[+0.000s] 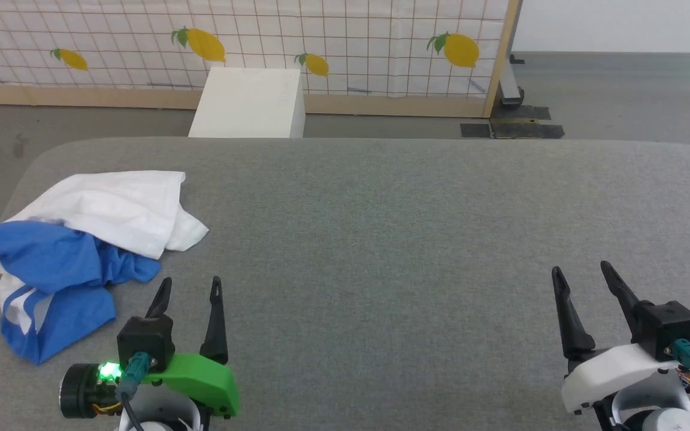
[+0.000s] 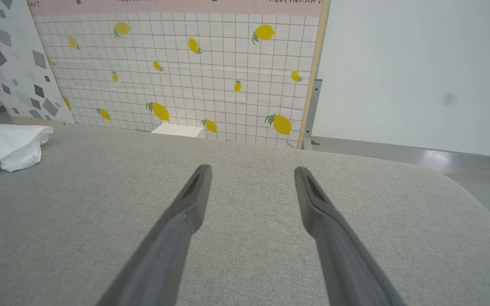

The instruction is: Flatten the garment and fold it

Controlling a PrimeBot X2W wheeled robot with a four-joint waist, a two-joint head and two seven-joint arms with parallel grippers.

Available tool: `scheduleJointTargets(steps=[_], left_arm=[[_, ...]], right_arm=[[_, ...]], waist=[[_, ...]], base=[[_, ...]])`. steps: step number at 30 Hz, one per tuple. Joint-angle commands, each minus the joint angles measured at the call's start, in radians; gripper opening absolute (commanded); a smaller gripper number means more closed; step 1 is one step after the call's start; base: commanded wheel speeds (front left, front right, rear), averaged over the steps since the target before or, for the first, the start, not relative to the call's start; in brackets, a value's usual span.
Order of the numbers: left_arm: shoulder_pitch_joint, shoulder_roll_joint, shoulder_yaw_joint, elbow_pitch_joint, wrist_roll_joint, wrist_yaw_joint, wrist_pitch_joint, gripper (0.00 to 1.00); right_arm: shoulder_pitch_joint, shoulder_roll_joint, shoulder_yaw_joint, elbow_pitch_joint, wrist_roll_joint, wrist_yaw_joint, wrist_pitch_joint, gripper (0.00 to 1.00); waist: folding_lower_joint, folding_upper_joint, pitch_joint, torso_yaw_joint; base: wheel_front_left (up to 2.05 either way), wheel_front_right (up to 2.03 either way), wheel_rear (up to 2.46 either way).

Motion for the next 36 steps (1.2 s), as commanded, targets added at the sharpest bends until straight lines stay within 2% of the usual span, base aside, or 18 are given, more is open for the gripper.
scheduleJointTargets(steps=[1, 36], left_arm=[[0.01, -0.001, -0.003, 0.0, -0.006, 0.008, -0.011, 1.0], [0.045, -0.003, -0.032, 0.008, -0.042, 0.04, -0.083, 1.0]], right_arm=[[0.008, 0.001, -0.007, 0.004, 0.008, 0.0, -0.012, 1.0], [0.025, 0.001, 0.011, 0.027, 0.014, -0.001, -0.084, 1.0]], waist=[[0.0, 0.0, -0.001, 0.01], [0.0, 0.0, -0.011, 0.235]], base=[[0.0, 0.0, 0.0], [0.0, 0.0, 0.0]])
